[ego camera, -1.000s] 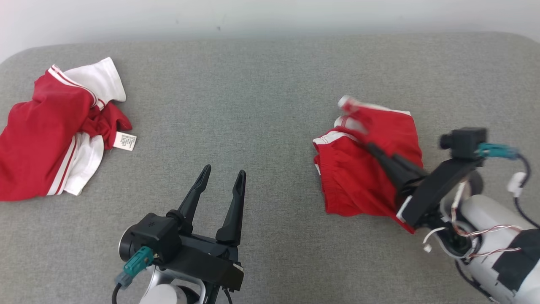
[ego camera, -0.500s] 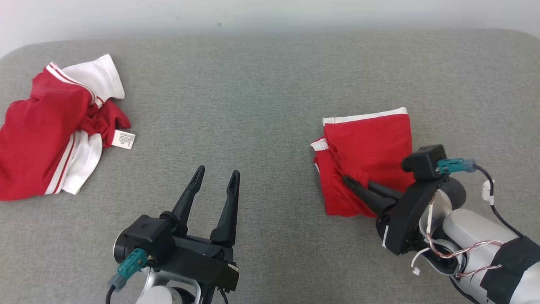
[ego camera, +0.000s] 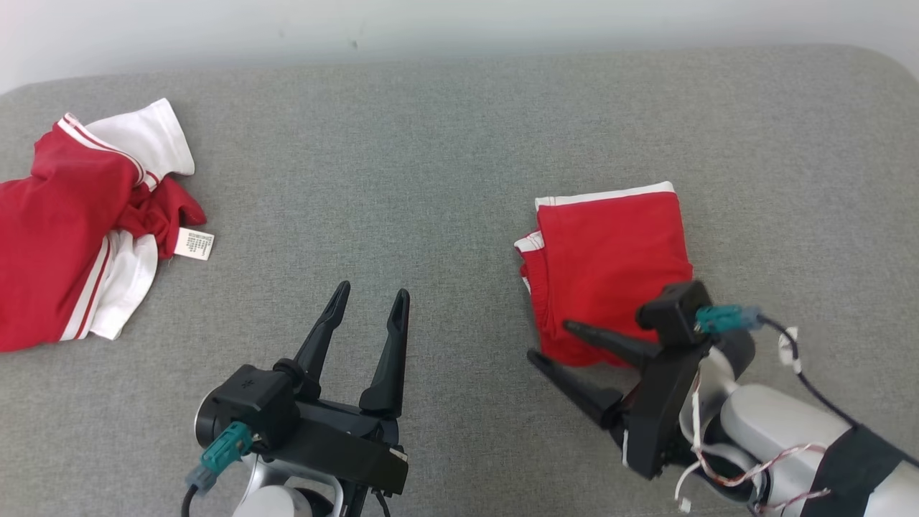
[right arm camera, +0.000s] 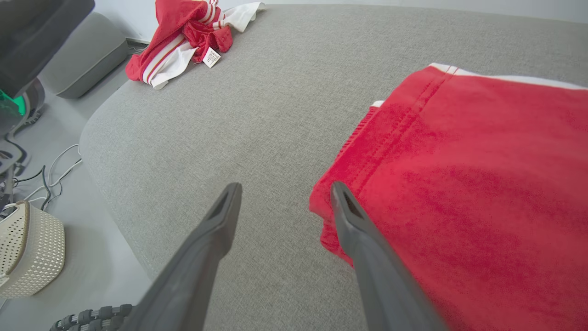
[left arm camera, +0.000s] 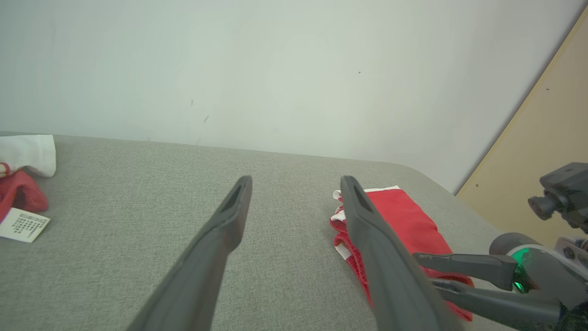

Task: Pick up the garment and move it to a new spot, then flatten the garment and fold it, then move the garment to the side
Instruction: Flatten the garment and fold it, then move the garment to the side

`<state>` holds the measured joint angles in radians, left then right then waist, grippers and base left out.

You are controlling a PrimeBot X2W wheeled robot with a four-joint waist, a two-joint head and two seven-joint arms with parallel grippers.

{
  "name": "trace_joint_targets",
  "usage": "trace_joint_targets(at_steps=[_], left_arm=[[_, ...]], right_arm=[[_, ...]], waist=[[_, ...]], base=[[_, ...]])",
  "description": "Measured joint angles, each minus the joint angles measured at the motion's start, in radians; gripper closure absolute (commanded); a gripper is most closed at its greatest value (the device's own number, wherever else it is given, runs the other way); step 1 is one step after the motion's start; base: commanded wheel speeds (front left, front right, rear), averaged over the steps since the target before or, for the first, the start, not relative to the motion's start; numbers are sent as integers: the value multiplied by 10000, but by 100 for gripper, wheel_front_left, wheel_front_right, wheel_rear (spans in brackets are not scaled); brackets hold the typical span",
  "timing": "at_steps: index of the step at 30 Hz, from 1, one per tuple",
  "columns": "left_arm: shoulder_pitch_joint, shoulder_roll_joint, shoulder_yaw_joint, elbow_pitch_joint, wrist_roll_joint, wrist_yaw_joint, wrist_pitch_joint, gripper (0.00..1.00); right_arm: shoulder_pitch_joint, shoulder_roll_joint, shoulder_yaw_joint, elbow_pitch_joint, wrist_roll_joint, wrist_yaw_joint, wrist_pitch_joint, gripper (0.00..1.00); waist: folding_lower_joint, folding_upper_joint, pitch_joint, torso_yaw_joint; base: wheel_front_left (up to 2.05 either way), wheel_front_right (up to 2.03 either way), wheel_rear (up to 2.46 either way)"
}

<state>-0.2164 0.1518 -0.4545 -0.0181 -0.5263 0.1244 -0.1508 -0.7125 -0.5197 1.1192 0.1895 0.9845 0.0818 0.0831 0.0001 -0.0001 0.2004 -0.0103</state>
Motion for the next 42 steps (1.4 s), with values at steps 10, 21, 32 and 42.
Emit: trace_joint_targets(at_steps=[10,21,32,42], left_arm=[[5,50,171,4,0,0,8,0],[198,65,178,-199,123,0,8,0],[185,75,-10,-443,313,0,213,0],[-52,174,-29,-449,412,0,435,0]], right_arm=[[177,-29,-288,-838,-303,-545,-470,0],[934,-821,-2278,-966,924,-1360,-1988,0],[2186,-936,-3321,351,2717,-1289,-2708,0],[2408,424,-3749,1766,4410,-153,-2778,0]], waist=[[0,1,-97,-165],[0,1,-212,-617],[0,1,87,-719],[0,2,463,-453]], base=[[0,0,0],[0,0,0],[0,0,0],[0,0,0]])
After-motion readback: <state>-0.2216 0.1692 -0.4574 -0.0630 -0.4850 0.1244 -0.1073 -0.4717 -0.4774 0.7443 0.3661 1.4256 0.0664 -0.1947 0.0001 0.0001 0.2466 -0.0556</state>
